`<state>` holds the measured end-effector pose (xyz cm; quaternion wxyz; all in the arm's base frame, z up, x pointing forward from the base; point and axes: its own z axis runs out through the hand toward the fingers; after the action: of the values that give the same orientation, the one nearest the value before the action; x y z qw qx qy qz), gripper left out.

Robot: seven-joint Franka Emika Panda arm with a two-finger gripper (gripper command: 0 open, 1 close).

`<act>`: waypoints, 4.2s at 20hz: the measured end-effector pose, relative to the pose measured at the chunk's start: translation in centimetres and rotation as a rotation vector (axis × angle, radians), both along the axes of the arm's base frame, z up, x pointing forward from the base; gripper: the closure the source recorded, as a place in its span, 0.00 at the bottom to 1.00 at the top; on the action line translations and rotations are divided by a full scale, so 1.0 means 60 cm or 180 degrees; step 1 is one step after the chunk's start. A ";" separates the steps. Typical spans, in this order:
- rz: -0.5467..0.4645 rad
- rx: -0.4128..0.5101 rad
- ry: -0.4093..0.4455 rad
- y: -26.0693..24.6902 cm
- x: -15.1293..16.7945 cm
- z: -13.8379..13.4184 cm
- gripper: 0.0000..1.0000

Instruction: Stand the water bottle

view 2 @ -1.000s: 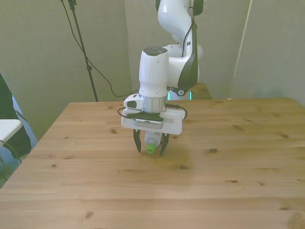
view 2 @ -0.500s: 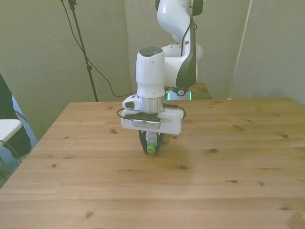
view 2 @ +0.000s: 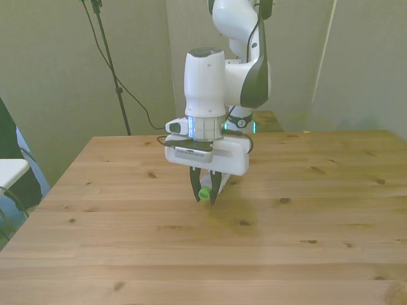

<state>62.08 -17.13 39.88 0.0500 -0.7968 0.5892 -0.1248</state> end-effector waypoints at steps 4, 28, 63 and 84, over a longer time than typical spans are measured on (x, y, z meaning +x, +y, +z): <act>-0.0241 -0.0131 -0.0325 0.040 -0.004 0.091 1.00; -0.1284 -0.1504 -0.1827 0.177 0.061 0.112 1.00; -0.1699 -0.2340 -0.2236 0.194 0.172 0.020 0.00; -0.1549 -0.2036 -0.2110 0.246 0.116 0.025 0.00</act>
<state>69.05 -2.39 41.37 -0.0425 -0.5300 0.6422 -0.5522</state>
